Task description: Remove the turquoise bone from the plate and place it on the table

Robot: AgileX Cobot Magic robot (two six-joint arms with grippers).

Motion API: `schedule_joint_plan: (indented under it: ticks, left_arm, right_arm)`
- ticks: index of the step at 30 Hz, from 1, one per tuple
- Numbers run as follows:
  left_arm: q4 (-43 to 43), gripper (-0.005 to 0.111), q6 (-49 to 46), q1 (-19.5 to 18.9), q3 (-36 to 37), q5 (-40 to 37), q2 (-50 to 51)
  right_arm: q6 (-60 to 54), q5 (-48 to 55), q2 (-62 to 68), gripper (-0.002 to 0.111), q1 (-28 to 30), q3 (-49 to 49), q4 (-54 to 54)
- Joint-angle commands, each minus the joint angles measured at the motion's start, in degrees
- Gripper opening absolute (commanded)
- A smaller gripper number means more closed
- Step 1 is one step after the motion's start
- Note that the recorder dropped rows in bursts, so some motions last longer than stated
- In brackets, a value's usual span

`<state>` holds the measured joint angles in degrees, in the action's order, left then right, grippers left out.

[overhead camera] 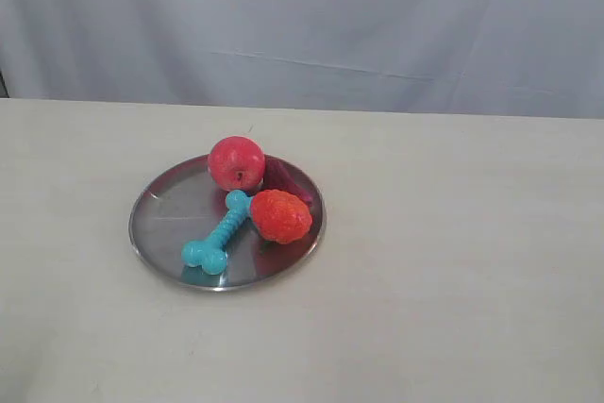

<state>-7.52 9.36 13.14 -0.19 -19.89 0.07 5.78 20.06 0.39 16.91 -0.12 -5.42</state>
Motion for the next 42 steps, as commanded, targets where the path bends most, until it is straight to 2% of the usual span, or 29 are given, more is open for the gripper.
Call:
schedule_joint_plan:
  ticks: [1,28,33,42]
  left_arm:
    - [0.0,0.0,0.1,0.2,0.2,0.0,-0.1]
    - [0.0,0.0,0.1,0.2,0.2,0.0,-0.1]
    - [0.0,0.0,0.1,0.2,0.2,0.0,-0.1]
    - [0.0,0.0,0.1,0.2,0.2,0.0,-0.1]
  right_arm:
    - [-0.1,-0.3,-0.4,0.0,0.3,0.1,-0.4]
    - [-0.1,-0.3,-0.4,0.0,0.3,0.1,-0.4]
    - [-0.1,0.9,-0.4,0.0,0.3,0.1,4.1]
    - [0.7,6.1,-0.4,0.0,0.3,-9.1,4.1]
